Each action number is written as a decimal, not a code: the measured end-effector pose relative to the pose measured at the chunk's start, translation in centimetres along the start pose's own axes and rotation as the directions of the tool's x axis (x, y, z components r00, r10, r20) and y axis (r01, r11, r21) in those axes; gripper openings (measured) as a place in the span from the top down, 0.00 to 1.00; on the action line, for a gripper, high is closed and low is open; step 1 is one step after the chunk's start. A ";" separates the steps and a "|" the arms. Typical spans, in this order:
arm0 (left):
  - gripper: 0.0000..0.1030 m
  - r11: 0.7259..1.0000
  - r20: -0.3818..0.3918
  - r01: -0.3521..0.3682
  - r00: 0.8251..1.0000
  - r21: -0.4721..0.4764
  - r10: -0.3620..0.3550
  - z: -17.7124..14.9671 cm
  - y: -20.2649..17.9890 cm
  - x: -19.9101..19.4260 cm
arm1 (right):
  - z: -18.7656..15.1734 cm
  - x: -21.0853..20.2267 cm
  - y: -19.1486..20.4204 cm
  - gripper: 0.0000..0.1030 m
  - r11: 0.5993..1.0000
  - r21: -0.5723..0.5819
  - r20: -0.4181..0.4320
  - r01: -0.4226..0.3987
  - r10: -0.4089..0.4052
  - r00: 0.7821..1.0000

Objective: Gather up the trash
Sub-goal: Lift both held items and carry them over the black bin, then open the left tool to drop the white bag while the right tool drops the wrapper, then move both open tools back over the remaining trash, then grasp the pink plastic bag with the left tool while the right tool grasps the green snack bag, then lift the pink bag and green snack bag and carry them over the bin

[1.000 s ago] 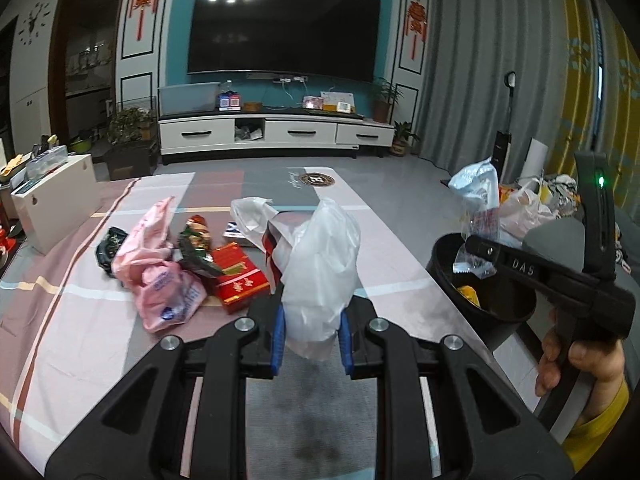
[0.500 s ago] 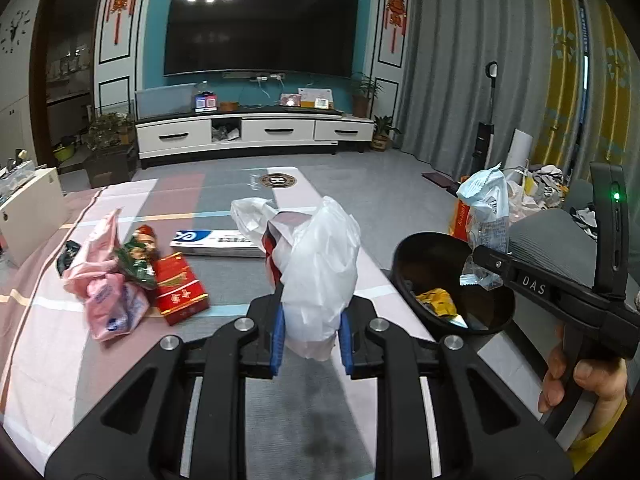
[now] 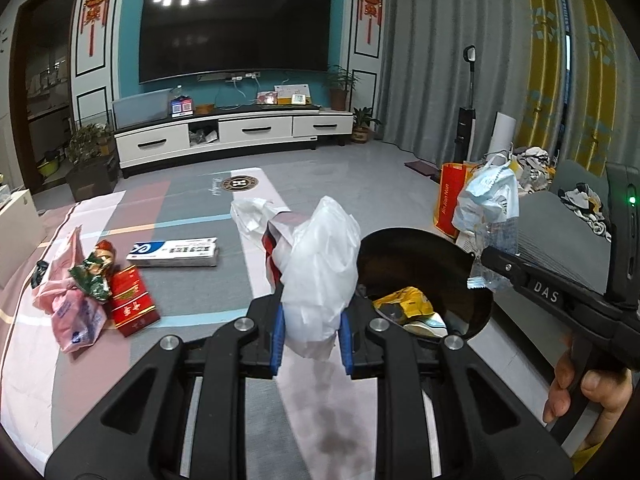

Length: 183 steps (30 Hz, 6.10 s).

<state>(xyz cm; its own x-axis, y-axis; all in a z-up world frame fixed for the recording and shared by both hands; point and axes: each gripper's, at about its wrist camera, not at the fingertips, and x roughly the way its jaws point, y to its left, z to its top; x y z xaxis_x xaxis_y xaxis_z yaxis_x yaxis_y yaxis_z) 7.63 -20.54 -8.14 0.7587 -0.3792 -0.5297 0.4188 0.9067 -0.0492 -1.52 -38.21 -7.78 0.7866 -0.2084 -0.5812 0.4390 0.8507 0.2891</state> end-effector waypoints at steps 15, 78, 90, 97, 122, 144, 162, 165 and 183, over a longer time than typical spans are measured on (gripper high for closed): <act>0.77 0.996 -0.087 0.074 0.994 0.049 -0.069 1.0 -5.8 5.5 | 0.1 0.1 -3.4 0.82 0.998 0.040 -0.008 0.057 -0.056 0.998; 0.12 0.996 -0.090 -0.074 0.994 -0.054 0.069 -0.8 9.7 2.0 | -0.7 7.5 7.5 0.37 0.995 -0.001 -0.202 -0.103 0.101 0.974; 0.15 0.835 -0.101 -0.252 0.967 -0.490 0.232 -2.2 29.9 -2.1 | -3.7 6.3 20.2 0.37 0.891 -0.265 -0.225 -0.369 0.315 0.922; 0.26 0.819 -0.117 -0.190 0.982 -0.541 0.151 -2.6 33.2 -0.4 | -5.5 7.3 28.5 0.37 0.791 -0.382 -0.267 -0.477 0.400 0.877; 0.89 0.850 -0.038 -0.193 0.979 -0.491 0.200 -2.0 31.2 -1.7 | -4.9 10.5 31.8 0.93 0.797 -0.301 -0.245 -0.523 0.466 0.850; 0.89 0.940 0.020 -0.019 0.999 -0.340 0.028 -0.6 21.4 -2.2 | -0.5 4.3 21.8 0.93 0.887 -0.237 -0.080 -0.397 0.389 0.918; 0.89 0.982 -0.057 0.014 0.998 -0.186 -0.025 0.8 12.3 1.6 | 0.5 2.9 14.9 0.93 0.928 -0.249 -0.066 -0.276 0.268 0.961; 0.89 0.987 -0.062 0.018 0.998 -0.157 -0.028 1.2 10.7 1.9 | 0.7 2.6 14.0 0.93 0.934 -0.248 -0.062 -0.258 0.251 0.966; 0.88 0.998 -0.111 0.054 0.993 0.028 -0.050 3.3 0.7 4.9 | 1.6 1.4 4.4 0.93 0.983 -0.167 -0.042 -0.082 0.076 0.996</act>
<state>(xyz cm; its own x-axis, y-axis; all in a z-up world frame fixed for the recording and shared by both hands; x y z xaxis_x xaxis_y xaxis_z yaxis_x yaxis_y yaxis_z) 13.26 -22.32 -8.00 0.6768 -0.4015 -0.6171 0.4726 0.8796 -0.0540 2.25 -35.57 -6.10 0.7987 -0.1232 -0.5889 0.2948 0.9334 0.2045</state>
